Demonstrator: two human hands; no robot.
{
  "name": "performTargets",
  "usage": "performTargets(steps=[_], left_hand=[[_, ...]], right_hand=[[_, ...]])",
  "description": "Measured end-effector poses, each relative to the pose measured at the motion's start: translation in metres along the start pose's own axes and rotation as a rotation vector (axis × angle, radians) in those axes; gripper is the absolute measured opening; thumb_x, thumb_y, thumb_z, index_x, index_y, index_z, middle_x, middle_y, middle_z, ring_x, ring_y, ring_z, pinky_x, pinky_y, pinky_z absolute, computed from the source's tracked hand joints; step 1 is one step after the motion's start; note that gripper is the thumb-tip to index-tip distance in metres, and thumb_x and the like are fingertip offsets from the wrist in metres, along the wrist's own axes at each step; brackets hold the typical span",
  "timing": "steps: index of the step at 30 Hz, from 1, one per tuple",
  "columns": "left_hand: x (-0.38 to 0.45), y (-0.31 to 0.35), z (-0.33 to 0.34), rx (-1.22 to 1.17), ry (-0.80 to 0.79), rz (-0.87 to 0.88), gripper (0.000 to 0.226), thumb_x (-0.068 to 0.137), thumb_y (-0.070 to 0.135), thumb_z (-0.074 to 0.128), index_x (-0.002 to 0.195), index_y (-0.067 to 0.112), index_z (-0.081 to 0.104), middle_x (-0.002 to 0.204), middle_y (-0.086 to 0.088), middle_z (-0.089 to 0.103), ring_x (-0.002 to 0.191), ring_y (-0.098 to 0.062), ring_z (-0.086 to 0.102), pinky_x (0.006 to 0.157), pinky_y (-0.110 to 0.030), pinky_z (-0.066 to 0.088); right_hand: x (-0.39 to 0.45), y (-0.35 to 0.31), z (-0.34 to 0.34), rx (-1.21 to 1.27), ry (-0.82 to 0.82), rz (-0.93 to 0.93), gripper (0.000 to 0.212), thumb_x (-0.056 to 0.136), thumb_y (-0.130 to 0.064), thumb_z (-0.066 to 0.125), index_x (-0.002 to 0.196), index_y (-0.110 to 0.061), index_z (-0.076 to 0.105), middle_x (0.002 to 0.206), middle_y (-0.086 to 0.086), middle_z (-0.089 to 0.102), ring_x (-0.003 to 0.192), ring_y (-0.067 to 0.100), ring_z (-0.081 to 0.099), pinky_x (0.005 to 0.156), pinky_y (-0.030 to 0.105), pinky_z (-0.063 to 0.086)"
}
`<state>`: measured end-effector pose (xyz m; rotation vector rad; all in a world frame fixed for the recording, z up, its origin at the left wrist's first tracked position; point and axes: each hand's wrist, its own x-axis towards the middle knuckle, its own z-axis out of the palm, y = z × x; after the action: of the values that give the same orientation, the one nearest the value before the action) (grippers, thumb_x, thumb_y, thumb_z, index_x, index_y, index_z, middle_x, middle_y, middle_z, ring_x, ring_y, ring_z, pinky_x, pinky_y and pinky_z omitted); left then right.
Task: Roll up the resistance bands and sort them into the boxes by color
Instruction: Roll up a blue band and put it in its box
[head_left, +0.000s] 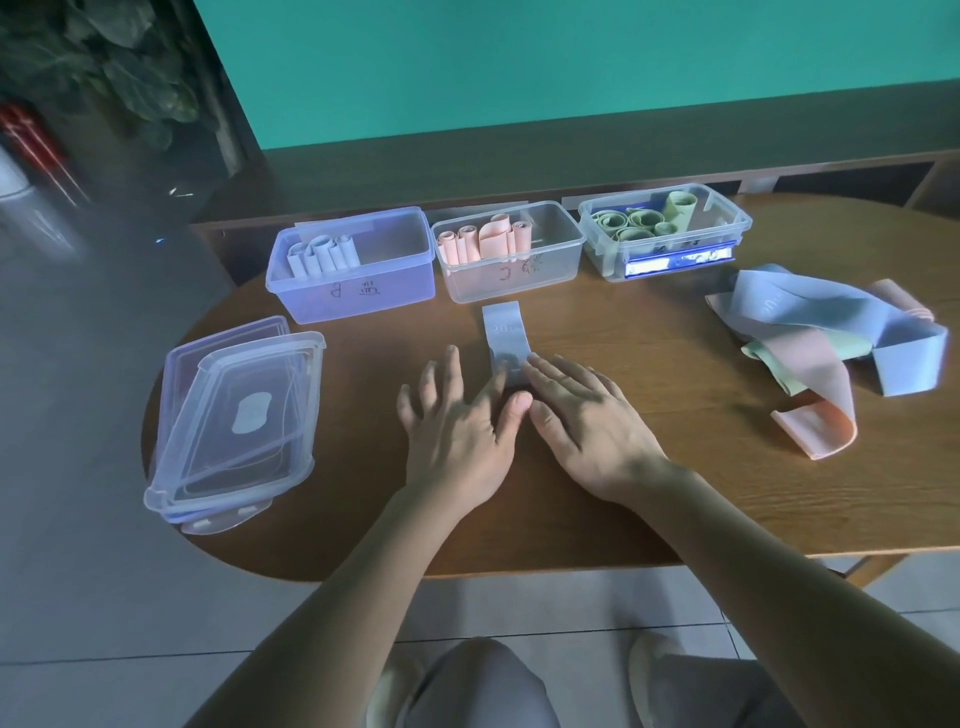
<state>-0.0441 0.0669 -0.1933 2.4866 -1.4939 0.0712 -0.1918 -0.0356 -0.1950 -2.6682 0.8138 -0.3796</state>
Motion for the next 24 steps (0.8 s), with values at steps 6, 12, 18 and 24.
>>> performTargets(steps=[6, 12, 18, 24], left_hand=[[0.011, 0.0, 0.001, -0.019, -0.02, 0.003, 0.079, 0.087, 0.073, -0.014, 0.155, 0.05, 0.02, 0.169, -0.008, 0.002, 0.153, -0.032, 0.003, 0.118, -0.059, 0.003], [0.007, -0.001, 0.002, -0.027, 0.033, 0.016, 0.077, 0.092, 0.07, -0.011, 0.154, 0.047, 0.03, 0.169, -0.008, 0.012, 0.152, -0.033, 0.011, 0.118, -0.057, 0.009], [0.011, 0.002, 0.002, 0.059, 0.051, 0.008, 0.071, 0.095, 0.07, -0.001, 0.152, 0.047, 0.034, 0.167, -0.012, 0.017, 0.149, -0.037, 0.018, 0.115, -0.06, 0.015], [0.022, 0.001, 0.007, 0.078, 0.073, -0.003, 0.064, 0.099, 0.068, 0.006, 0.151, 0.047, 0.037, 0.165, -0.012, 0.023, 0.147, -0.037, 0.024, 0.113, -0.06, 0.019]], right_hand=[[0.004, -0.001, 0.0, 0.013, -0.04, 0.024, 0.073, 0.093, -0.057, 0.002, 0.158, -0.037, 0.025, 0.166, -0.015, 0.02, 0.154, 0.009, 0.01, 0.126, 0.036, 0.006], [0.009, 0.001, -0.003, 0.011, -0.061, 0.014, 0.078, 0.089, -0.056, 0.0, 0.16, -0.032, 0.022, 0.167, -0.015, 0.015, 0.154, 0.008, 0.008, 0.126, 0.033, 0.003], [0.017, 0.006, -0.003, 0.01, -0.07, 0.003, 0.078, 0.089, -0.056, 0.002, 0.16, -0.032, 0.02, 0.167, -0.015, 0.014, 0.154, 0.009, 0.009, 0.126, 0.034, 0.002], [0.021, 0.005, -0.001, -0.012, -0.078, 0.011, 0.078, 0.09, -0.06, 0.002, 0.161, -0.031, 0.015, 0.168, -0.014, 0.008, 0.155, 0.009, 0.004, 0.127, 0.035, 0.002]])
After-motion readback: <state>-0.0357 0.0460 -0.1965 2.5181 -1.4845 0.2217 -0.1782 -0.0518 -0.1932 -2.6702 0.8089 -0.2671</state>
